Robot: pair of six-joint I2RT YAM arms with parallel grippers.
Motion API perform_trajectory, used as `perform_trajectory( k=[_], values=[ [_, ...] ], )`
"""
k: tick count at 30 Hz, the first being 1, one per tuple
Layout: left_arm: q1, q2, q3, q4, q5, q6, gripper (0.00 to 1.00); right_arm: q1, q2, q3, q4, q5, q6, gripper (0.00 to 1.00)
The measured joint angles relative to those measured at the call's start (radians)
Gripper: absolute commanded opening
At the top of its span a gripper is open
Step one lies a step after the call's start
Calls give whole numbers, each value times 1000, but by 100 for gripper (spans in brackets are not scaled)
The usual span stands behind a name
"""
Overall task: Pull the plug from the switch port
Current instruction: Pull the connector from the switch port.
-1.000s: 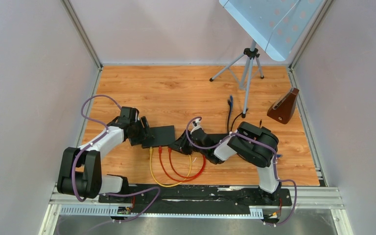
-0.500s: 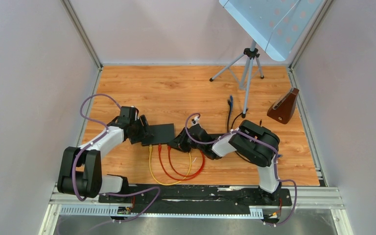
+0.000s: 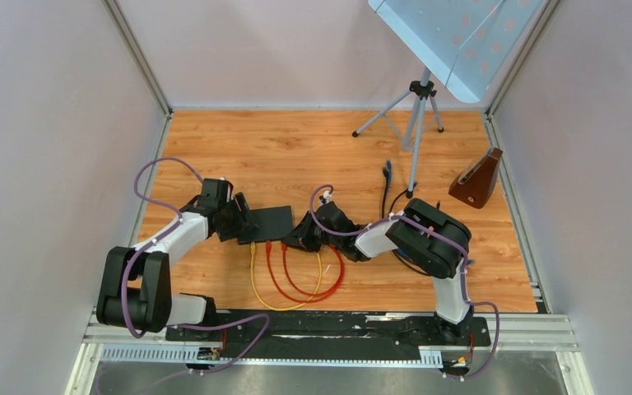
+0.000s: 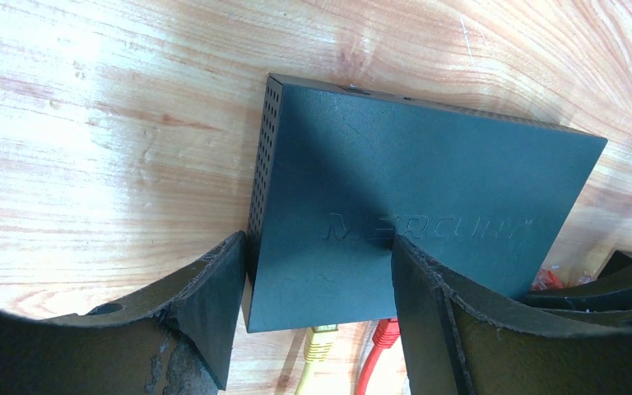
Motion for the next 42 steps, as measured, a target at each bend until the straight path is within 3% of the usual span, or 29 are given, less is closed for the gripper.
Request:
perform_trajectory(
  k=[5, 17, 28, 39, 40, 42],
  values=[
    [0, 0, 0, 0, -1, 0, 70, -2, 1, 8, -20, -1, -8, 23],
    [0, 1, 0, 1, -3, -2, 70, -17, 9, 17, -17, -52, -16, 0],
    [3, 3, 0, 6, -7, -1, 70, -23, 11, 58, -78, -95, -112, 0],
    [5, 3, 0, 14, -22, -2, 70, -24, 11, 169, -278, -142, -270, 0],
    [5, 3, 0, 14, -22, -2, 70, -23, 11, 175, -287, -146, -285, 1],
    [5, 3, 0, 14, -22, -1, 70, -18, 11, 189, -312, -153, -323, 16]
  ],
)
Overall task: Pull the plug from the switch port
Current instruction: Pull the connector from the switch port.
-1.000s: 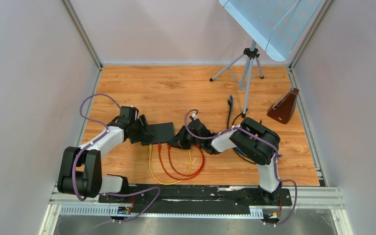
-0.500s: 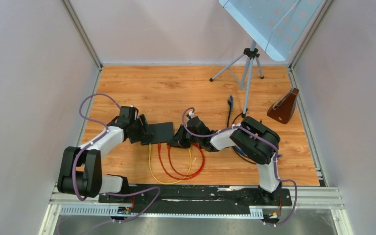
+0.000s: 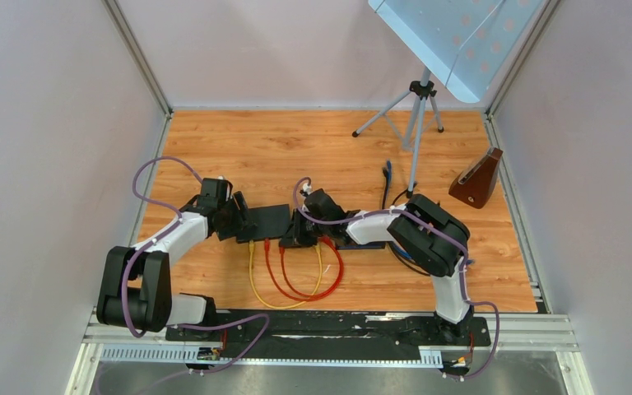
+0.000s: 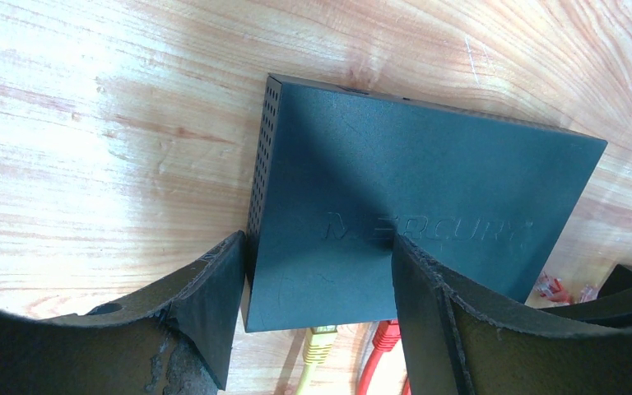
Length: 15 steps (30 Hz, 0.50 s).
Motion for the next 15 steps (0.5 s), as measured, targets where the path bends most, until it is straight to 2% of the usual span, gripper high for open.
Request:
perform_trajectory(
  k=[4, 6, 10, 15],
  values=[
    [0, 0, 0, 0, 0, 0, 71, 5, -5, 20, -49, -5, -79, 44],
    [0, 0, 0, 0, 0, 1, 72, 5, -29, 20, -78, -11, -122, 50],
    [0, -5, 0, -2, 1, 4, 76, 7, -136, -14, -153, -18, -228, 49],
    [-7, -51, -25, -23, 13, 3, 82, 20, -242, -32, -241, -79, -355, 40]
  ],
)
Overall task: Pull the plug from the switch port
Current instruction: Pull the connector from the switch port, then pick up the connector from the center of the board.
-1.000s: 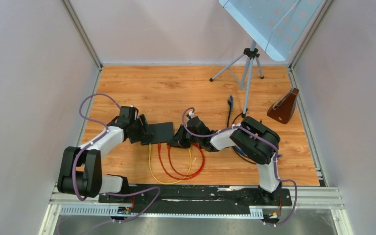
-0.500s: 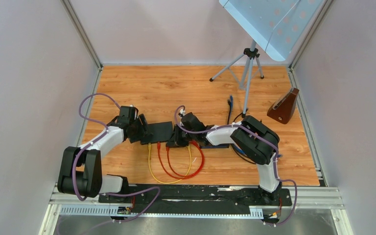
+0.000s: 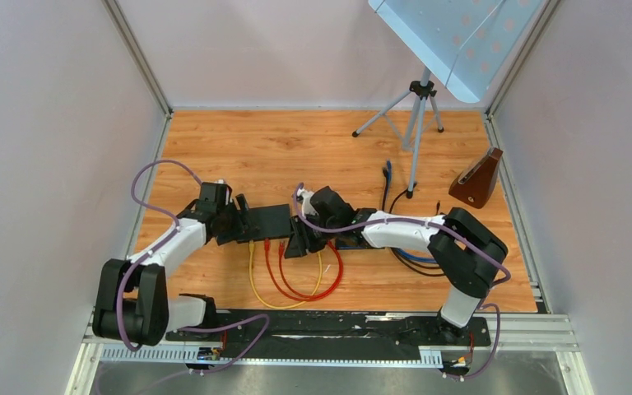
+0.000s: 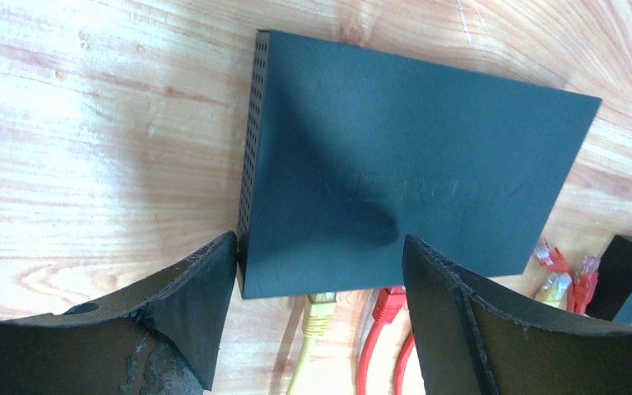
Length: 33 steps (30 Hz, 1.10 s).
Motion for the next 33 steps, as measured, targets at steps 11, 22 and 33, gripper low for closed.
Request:
perform_trajectory(
  k=[11, 22, 33],
  values=[
    [-2, -240, -36, -37, -21, -16, 99, 155, 7, -13, -146, -52, -137, 32],
    [-6, -352, -63, -72, -81, -23, 100, 200, 82, 19, -195, -21, -160, 22],
    [-6, -340, -63, -91, -99, -23, 100, 203, 82, 31, -214, -13, -182, 5]
  ],
)
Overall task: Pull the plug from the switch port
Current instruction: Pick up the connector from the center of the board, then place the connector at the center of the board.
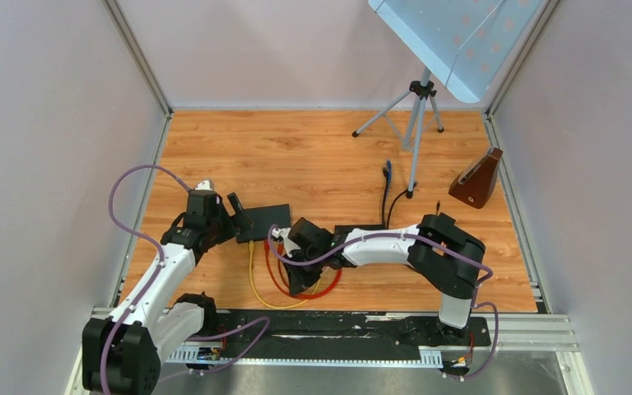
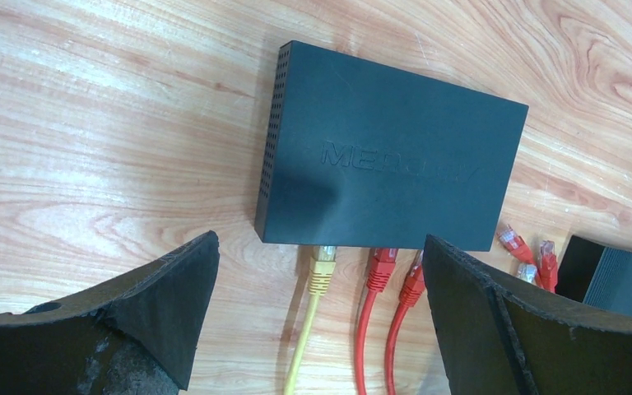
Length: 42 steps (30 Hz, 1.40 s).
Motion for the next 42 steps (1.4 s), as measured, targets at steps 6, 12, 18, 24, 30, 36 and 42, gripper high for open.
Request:
perform_trajectory(
  k=[6, 12, 18, 24, 30, 36, 42],
  values=[
    [0, 1, 0, -3, -3, 0, 100, 0, -32, 16, -36, 36, -2, 0],
    [0, 1, 0, -8, -14, -2, 100, 0, -170, 17, -60, 99, -2, 0],
    [0, 4, 0, -8, -18, -8, 100, -1, -304, 29, -67, 149, -2, 0],
    [0, 14, 0, -8, -18, -15, 100, -8, -388, 45, -68, 168, 1, 0],
    [0, 16, 0, -8, -18, -18, 100, -8, -460, 45, -66, 272, 2, 0],
    [0, 17, 0, -8, -18, -18, 100, -8, -462, 46, -75, 520, -4, 0],
    [0, 17, 0, -6, -14, -18, 100, -50, -374, 150, -105, 651, -76, 0]
  ],
)
